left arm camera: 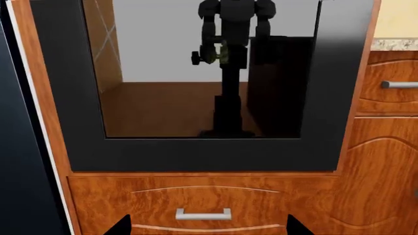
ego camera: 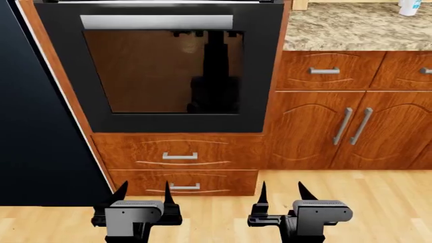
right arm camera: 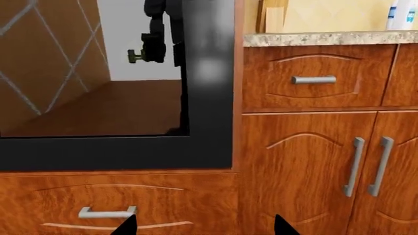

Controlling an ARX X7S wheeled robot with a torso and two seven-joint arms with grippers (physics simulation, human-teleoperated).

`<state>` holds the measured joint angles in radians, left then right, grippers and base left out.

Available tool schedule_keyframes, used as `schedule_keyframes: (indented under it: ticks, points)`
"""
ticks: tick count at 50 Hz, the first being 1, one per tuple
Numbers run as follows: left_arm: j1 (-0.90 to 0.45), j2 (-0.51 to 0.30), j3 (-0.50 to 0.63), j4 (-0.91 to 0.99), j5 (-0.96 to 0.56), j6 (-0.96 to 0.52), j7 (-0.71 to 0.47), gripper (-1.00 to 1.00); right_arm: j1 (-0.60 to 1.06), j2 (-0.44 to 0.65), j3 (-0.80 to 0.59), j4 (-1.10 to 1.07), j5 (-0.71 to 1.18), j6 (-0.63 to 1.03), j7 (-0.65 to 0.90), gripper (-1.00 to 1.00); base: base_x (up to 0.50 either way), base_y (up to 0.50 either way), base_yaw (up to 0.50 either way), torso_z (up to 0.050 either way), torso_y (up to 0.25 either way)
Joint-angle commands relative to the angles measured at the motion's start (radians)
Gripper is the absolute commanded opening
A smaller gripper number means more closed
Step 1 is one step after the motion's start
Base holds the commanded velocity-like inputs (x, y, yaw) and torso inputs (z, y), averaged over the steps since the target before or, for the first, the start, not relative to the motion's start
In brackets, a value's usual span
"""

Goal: Open the oven door

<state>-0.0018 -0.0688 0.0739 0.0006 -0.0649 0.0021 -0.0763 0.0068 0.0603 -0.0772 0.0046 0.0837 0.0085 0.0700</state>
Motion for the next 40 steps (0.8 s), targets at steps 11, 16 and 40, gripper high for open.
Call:
schedule_keyframes:
  ticks: [11,16,40]
  points:
    - [0.001,-0.025,0.037,0.005,-0.030,0.004,-0.024,1.00,-0.029,0.050,-0.052,-0.064,0.042,-0.056,-0.029,1.00,0.34,-0.26,0.00,0.000,0.000]
    - [0.000,-0.030,0.044,0.002,-0.035,0.008,-0.030,1.00,-0.029,0.056,-0.059,-0.061,0.035,-0.061,-0.018,1.00,0.50,-0.02,0.00,0.000,0.000]
    - [-0.002,-0.052,0.069,0.011,-0.057,0.008,-0.054,1.00,-0.021,0.072,-0.081,-0.072,0.084,0.006,-0.003,1.00,0.43,-0.22,0.00,0.000,0.001]
